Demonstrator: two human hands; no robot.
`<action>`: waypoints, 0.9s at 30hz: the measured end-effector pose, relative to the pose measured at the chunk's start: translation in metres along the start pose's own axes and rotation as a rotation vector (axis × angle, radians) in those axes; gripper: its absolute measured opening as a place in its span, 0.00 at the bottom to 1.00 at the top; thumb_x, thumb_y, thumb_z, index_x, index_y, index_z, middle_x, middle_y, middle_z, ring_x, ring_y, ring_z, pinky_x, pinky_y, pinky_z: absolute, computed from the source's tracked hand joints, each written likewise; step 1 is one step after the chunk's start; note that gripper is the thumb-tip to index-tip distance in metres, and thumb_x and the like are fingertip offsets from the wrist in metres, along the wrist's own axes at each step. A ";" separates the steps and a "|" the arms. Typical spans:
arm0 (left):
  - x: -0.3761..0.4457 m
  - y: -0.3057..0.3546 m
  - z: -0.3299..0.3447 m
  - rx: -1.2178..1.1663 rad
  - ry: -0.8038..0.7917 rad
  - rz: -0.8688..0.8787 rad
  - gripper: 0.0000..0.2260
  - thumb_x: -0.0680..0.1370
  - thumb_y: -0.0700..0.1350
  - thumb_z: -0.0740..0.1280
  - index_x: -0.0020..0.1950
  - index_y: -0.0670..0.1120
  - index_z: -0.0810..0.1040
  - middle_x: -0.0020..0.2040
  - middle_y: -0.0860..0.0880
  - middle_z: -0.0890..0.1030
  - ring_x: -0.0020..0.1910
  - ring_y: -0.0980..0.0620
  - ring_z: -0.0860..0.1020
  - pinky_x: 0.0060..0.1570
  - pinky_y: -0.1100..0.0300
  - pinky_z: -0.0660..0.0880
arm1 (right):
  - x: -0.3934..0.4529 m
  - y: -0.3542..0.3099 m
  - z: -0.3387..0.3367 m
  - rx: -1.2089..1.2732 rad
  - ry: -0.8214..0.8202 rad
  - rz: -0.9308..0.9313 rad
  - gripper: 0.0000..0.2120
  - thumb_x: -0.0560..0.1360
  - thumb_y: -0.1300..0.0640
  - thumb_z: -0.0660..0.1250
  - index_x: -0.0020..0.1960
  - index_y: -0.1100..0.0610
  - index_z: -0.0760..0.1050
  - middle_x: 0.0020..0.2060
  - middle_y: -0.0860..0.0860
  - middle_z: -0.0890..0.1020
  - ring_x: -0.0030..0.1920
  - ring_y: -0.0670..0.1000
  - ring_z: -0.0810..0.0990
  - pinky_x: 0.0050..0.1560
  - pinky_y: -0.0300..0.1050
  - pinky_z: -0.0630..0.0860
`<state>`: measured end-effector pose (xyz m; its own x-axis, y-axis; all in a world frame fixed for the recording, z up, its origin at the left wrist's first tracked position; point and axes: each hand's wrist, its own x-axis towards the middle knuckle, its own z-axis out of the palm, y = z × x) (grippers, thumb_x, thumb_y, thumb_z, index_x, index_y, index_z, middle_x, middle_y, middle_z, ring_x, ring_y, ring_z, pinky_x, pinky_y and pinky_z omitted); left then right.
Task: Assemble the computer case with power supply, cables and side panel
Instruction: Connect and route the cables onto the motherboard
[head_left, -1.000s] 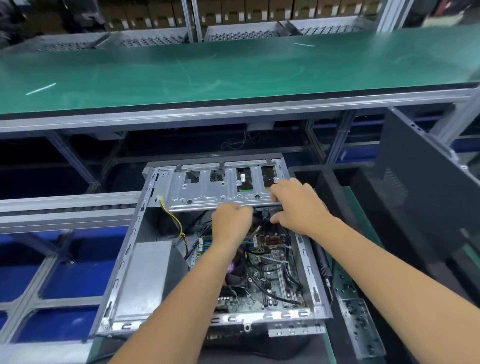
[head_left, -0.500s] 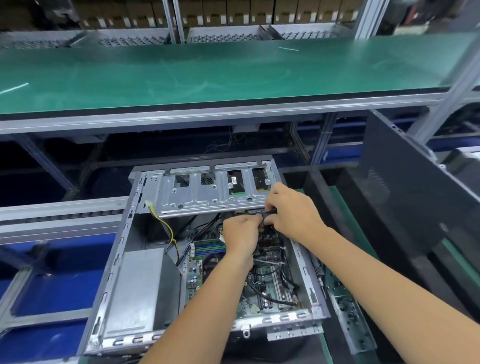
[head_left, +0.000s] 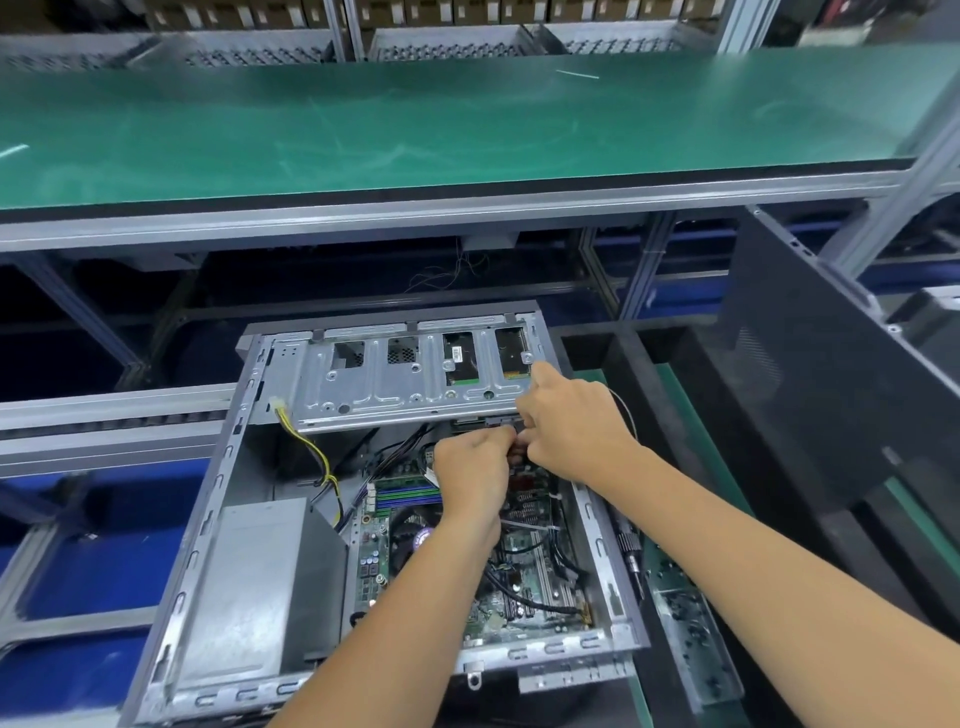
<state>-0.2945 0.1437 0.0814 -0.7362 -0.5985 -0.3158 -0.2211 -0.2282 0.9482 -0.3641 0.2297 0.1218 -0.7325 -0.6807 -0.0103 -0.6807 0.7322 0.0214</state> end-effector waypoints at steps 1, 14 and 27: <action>0.001 0.000 0.000 -0.007 0.006 0.001 0.22 0.72 0.34 0.67 0.18 0.47 0.75 0.19 0.55 0.71 0.20 0.61 0.66 0.22 0.70 0.63 | 0.001 0.000 0.001 -0.013 0.002 -0.002 0.08 0.76 0.52 0.68 0.44 0.56 0.76 0.55 0.53 0.72 0.34 0.54 0.70 0.35 0.46 0.64; 0.000 0.004 -0.005 0.005 -0.033 -0.023 0.17 0.73 0.36 0.68 0.24 0.47 0.81 0.29 0.50 0.81 0.31 0.55 0.79 0.41 0.56 0.80 | 0.000 -0.001 -0.001 0.060 -0.004 0.021 0.11 0.75 0.56 0.69 0.40 0.56 0.67 0.66 0.58 0.70 0.34 0.55 0.69 0.36 0.47 0.63; 0.009 0.009 -0.025 0.245 -0.049 -0.015 0.17 0.76 0.45 0.65 0.28 0.42 0.74 0.28 0.48 0.74 0.29 0.50 0.71 0.35 0.55 0.70 | -0.005 0.005 0.005 0.419 0.019 0.041 0.13 0.74 0.54 0.75 0.47 0.54 0.70 0.49 0.48 0.68 0.43 0.56 0.75 0.45 0.49 0.71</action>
<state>-0.2867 0.1169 0.0859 -0.7606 -0.5572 -0.3332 -0.3763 -0.0399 0.9256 -0.3639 0.2366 0.1174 -0.7616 -0.6480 0.0004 -0.5978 0.7023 -0.3866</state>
